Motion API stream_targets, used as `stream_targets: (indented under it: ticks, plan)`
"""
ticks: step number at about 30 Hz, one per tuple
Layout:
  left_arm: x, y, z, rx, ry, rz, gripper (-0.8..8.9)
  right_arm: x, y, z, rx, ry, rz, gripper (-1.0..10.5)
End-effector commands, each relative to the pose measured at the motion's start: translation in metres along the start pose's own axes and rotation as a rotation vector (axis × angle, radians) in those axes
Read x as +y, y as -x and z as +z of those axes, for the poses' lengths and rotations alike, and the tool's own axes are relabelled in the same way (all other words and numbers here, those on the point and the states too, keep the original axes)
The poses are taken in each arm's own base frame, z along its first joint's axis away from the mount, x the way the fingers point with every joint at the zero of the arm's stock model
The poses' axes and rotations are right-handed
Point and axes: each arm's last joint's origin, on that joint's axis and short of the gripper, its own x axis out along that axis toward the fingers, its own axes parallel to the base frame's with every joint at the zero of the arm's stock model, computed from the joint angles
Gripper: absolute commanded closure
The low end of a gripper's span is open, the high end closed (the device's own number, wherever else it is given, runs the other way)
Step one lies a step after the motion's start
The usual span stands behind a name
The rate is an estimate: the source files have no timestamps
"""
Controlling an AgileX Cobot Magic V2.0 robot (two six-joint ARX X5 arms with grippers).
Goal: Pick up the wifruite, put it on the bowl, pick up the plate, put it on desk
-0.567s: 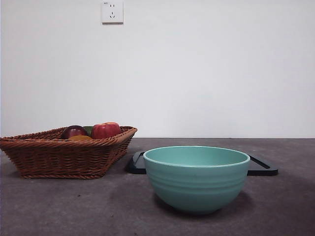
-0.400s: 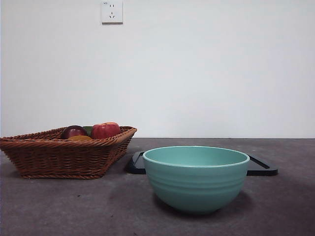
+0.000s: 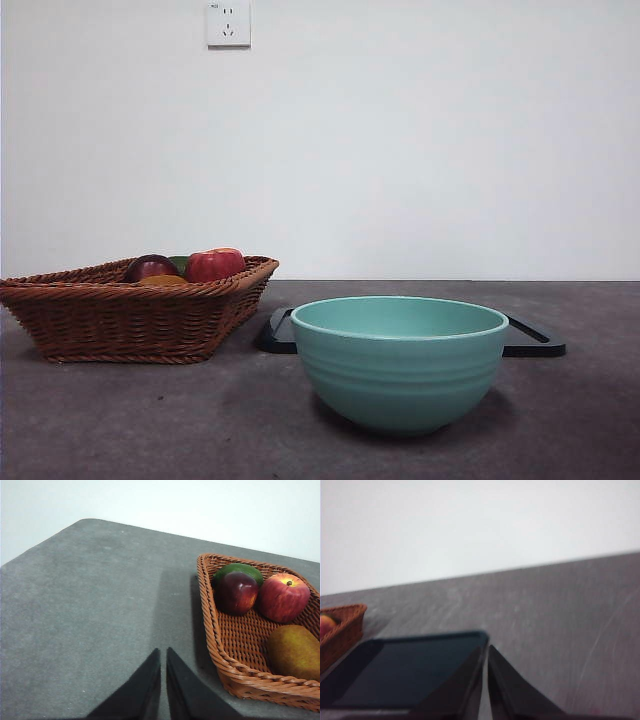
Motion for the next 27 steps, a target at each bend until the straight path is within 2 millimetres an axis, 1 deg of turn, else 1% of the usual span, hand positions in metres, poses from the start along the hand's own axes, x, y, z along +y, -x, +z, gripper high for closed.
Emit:
stream_targets:
  ticks: [1, 4, 7, 9, 13, 16, 21, 24, 27]
  plan:
    - [0.0, 0.0, -0.003, 0.019, 0.045, -0.005, 7.97, -0.001, 0.0, -0.004, 0.034, -0.11, -0.012, 9.4]
    - [-0.002, 0.002, 0.004, -0.001, 0.068, -0.019, 7.97, -0.001, 0.0, -0.002, 0.023, -0.154, -0.012, 9.4]
    - [-0.005, 0.005, 0.014, -0.027, 0.162, -0.036, 7.97, 0.001, 0.001, 0.004, 0.005, -0.198, -0.012, 9.4]
    - [-0.007, 0.008, 0.022, -0.043, 0.216, -0.049, 7.97, 0.003, 0.002, 0.011, -0.004, -0.227, -0.021, 9.4]
    - [-0.012, 0.013, 0.043, -0.071, 0.223, -0.069, 7.97, 0.008, 0.002, 0.031, -0.012, -0.25, -0.026, 9.4]
    - [-0.015, 0.015, 0.062, -0.076, 0.224, -0.074, 7.97, 0.012, 0.001, 0.049, 0.0, -0.252, -0.03, 9.4]
    - [-0.023, 0.016, 0.099, -0.036, 0.22, -0.086, 7.97, 0.021, -0.004, 0.079, 0.093, -0.269, -0.009, 9.4]
    - [-0.029, 0.013, 0.122, 0.002, 0.214, -0.12, 7.97, 0.027, -0.01, 0.095, 0.178, -0.274, 0.025, 9.4]
    - [-0.035, 0.004, 0.142, 0.065, 0.198, -0.153, 7.97, 0.033, -0.018, 0.113, 0.263, -0.26, 0.063, 9.4]
